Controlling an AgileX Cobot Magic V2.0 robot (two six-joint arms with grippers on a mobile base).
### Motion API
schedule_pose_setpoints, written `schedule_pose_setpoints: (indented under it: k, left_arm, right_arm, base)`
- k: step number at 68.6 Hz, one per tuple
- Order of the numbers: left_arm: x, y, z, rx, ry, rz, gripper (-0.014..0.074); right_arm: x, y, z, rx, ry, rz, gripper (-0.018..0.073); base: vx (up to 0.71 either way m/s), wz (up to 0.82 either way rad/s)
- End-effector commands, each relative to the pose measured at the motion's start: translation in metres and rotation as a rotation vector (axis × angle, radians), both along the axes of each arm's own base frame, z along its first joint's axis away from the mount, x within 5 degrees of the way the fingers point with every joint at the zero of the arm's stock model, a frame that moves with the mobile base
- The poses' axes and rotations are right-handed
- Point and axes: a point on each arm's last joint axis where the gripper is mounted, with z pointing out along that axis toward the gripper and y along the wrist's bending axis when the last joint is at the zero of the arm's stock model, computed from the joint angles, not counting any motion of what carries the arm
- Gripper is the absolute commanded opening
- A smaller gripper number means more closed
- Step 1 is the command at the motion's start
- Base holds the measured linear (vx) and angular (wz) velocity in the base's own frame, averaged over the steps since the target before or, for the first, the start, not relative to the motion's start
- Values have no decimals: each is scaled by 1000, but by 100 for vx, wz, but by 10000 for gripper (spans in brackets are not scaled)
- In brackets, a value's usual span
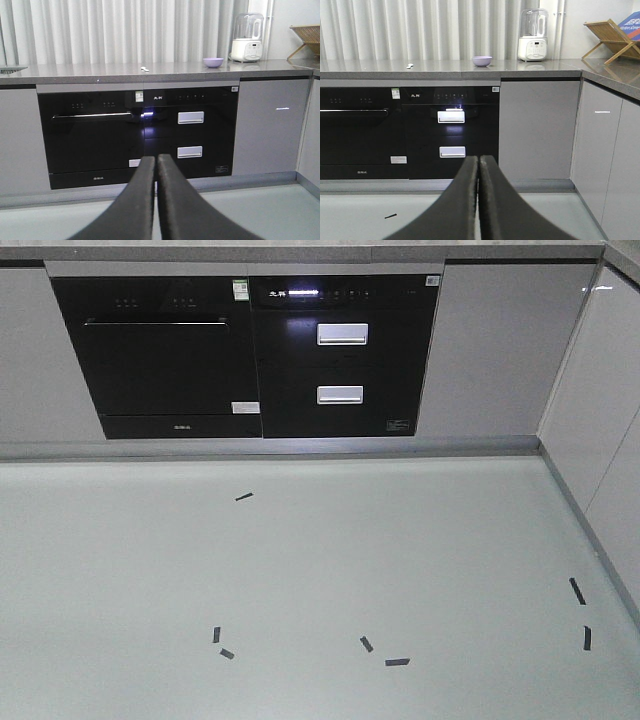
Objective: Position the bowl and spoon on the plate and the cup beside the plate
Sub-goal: 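Drive the base toward the counter holding the spoon and bowl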
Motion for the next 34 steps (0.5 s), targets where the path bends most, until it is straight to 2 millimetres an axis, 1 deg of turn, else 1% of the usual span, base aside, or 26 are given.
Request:
schedule_pose_setpoints:
  k: [1,34]
  left_arm:
    - [-3,0,13,-19,-105,-10,-6]
    - [-3,0,13,-19,-105,-10,-6]
  right_arm:
    - [-1,0,4,-10,-73,5,-6]
    - [-1,0,4,-10,-73,5,-6]
  base:
    - [0,0]
    - [0,0]
